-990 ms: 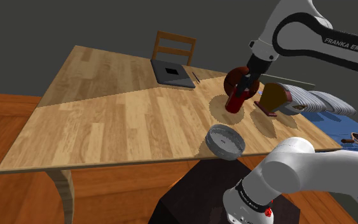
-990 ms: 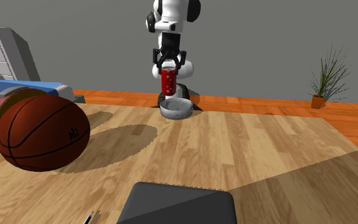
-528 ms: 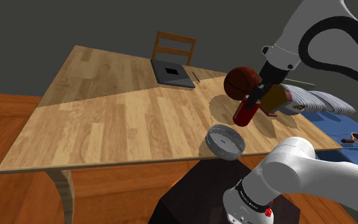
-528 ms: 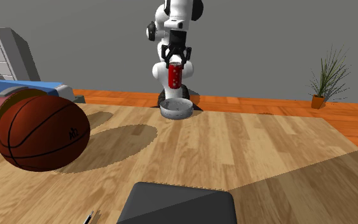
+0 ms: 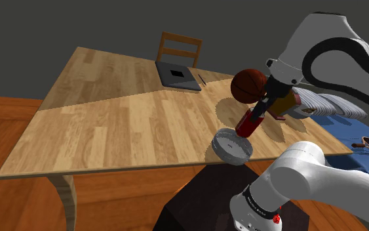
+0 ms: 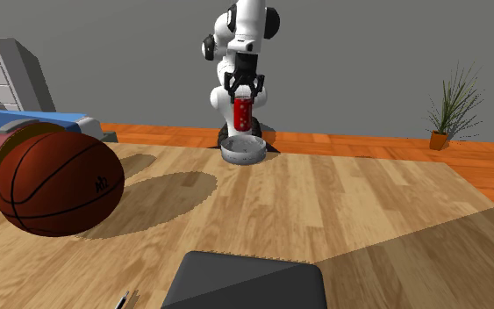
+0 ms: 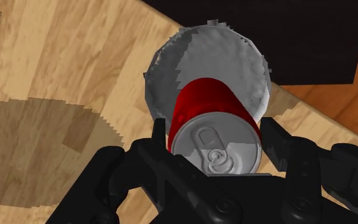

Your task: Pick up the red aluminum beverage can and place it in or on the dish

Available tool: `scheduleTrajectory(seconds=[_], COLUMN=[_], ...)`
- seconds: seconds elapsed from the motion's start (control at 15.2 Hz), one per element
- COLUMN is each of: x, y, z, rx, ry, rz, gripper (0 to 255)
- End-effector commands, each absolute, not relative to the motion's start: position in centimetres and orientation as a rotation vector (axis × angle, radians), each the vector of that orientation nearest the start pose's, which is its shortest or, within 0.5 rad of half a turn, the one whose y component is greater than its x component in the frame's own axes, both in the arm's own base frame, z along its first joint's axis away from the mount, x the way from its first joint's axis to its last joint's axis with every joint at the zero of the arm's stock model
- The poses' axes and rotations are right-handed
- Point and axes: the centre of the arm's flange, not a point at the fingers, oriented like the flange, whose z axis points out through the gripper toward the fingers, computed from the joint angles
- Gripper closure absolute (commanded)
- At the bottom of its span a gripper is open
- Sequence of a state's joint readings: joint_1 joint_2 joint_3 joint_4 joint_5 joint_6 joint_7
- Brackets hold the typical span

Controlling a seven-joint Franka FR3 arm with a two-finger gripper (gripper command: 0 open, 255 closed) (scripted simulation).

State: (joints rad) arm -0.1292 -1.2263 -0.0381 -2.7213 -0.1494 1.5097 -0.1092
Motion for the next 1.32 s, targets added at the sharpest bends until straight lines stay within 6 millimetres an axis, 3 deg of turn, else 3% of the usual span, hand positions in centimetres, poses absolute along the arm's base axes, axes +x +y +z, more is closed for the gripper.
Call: scheduleTrajectory(seconds=[0.0, 0.66, 1.19, 1.25], x=[19.1, 19.1, 19.1, 19.1], y=[-5.1, -5.1, -5.1, -5.1], z=[51.2, 45.7, 45.7, 45.7], rx=[-3.255, -3.255, -3.255, -3.255], ry=[0.071, 0.071, 0.071, 0.071], rz=[-0.001, -0.001, -0.001, -0.001], gripper=[255, 255, 255, 0])
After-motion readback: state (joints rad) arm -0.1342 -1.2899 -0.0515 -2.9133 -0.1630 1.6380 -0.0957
